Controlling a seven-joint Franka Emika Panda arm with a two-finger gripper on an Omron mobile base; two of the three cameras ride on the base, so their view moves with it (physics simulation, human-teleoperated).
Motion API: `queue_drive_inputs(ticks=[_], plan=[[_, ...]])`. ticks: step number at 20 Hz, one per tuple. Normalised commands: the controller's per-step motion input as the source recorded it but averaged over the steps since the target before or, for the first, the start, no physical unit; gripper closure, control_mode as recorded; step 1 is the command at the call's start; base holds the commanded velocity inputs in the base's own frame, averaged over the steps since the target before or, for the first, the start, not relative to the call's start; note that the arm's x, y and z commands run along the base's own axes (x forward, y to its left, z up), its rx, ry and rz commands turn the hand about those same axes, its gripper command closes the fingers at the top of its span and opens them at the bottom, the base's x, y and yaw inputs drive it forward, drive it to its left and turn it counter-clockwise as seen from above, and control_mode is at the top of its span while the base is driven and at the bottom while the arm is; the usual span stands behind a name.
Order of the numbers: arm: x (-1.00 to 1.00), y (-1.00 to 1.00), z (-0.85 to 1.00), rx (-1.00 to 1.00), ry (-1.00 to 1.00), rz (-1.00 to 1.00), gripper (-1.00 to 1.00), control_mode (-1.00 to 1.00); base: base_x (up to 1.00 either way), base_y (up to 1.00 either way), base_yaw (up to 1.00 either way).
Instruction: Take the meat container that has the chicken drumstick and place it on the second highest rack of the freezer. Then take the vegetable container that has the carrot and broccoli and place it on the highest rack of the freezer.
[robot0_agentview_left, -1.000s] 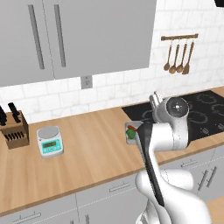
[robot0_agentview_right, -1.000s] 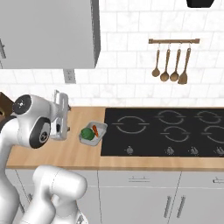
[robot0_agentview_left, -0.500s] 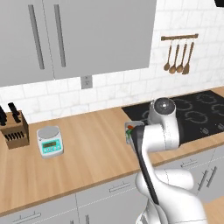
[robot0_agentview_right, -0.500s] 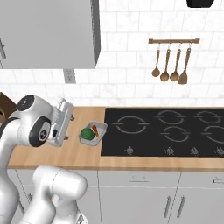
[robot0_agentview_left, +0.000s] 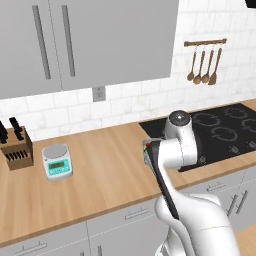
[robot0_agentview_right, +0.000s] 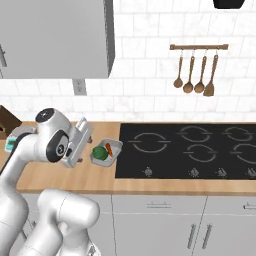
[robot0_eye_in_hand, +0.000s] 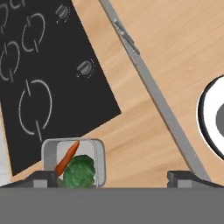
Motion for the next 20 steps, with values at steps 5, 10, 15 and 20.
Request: queue_drive_inputs(ticks=[5,10,15,20], plan=[[0.37,-0.06,-0.33,0.03,0.06,-0.08,-1.00,-1.00,0.00,0.00,0.00],[0.35,-0.11,-0.33,0.05,0.03,-0.05,-1.00,-1.00,0.00,0.00,0.00],[0.32,-0.11,-0.25,0.04,0.07,-0.03,-1.00,-1.00,0.00,0.00,0.00],[0.14,0.00,-0.29,0.00,0.11,0.00,-1.00,-1.00,0.00,0.00,0.00]])
